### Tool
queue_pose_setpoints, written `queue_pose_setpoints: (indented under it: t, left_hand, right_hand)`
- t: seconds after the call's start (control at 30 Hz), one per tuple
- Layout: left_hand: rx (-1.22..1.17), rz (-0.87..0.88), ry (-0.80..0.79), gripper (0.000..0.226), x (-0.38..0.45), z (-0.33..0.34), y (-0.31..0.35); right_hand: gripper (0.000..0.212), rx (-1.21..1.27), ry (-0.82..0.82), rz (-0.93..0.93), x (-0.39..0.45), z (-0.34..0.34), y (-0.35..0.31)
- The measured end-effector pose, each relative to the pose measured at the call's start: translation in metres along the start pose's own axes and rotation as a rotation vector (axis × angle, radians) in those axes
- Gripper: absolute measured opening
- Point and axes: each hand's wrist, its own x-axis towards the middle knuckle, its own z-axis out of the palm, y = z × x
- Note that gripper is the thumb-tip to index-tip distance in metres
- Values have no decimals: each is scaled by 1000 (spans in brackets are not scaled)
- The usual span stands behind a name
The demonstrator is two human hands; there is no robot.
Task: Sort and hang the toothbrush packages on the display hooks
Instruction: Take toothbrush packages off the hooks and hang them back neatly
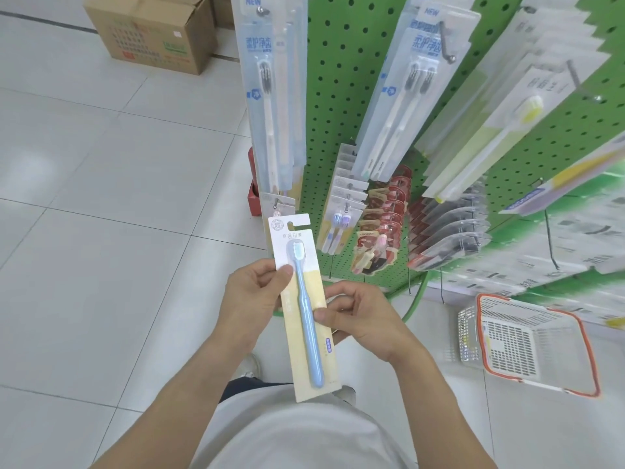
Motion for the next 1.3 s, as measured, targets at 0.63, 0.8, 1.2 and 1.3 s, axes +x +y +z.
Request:
queue_pose_setpoints:
  t: [0.63,0.8,1.2,1.3]
  left_hand:
    - [57,158,206,47,9,3,7]
    - [52,126,124,60,8,5,8]
    - [49,132,59,65,6,11,5]
    - [85,98,8,64,6,12,3]
  right_hand:
    - [19,-70,-34,-36,2,1,3]
    - [23,-29,-24,-41,1,4,6]
    - [53,-16,29,-113,5,-8,14]
    - [60,-48,55,-162,3,-9,15]
